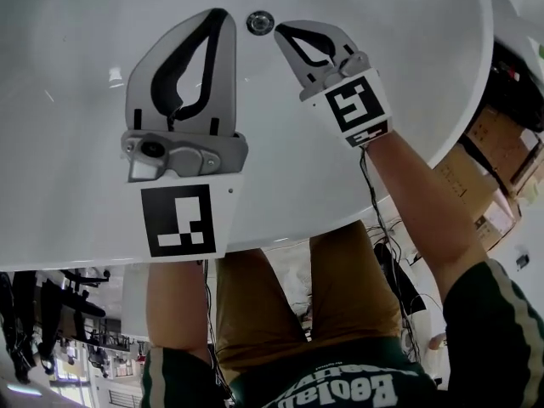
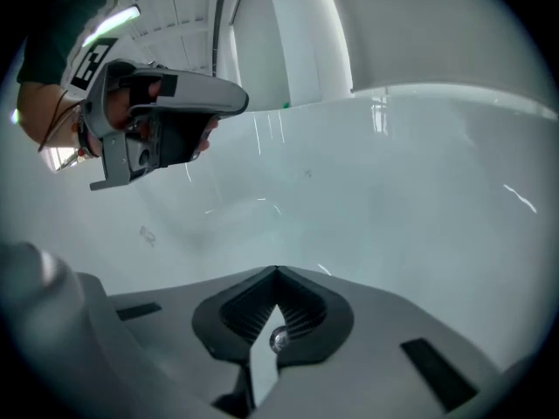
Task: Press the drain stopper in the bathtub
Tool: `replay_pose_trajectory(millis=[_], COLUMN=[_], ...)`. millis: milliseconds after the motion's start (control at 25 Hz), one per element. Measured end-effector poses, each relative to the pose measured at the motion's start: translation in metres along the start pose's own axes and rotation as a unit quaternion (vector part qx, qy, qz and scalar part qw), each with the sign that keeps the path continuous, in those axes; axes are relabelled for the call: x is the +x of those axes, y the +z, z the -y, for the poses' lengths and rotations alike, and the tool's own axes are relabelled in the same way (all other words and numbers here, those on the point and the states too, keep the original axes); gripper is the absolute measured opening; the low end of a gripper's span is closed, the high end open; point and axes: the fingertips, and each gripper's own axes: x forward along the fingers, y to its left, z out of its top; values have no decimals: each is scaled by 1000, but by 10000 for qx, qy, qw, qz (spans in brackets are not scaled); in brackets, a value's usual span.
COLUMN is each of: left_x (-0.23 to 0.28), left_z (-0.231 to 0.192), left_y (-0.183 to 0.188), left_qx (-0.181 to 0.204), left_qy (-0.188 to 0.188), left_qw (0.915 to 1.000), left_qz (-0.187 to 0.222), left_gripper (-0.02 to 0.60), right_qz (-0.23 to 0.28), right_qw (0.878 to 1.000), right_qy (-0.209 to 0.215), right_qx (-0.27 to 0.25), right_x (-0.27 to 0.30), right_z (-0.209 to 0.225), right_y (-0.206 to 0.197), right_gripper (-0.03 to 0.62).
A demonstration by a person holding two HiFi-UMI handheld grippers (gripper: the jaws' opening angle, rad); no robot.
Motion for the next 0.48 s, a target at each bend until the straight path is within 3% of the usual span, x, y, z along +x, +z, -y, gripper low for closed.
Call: replay_pose_trajectory(millis=[480], left_x=[18], left_z=[-16], left_y=[-48], left_qx=[-205], left_qy=[66], left_qw=[9997], left_qz=[-138], left_gripper=[2], right_qz=[-804], right_qw=[9966], right_qy=[100], right_qx=[-128], right_x=[75], right_z=[13], right_y=[-73], right_gripper=[12])
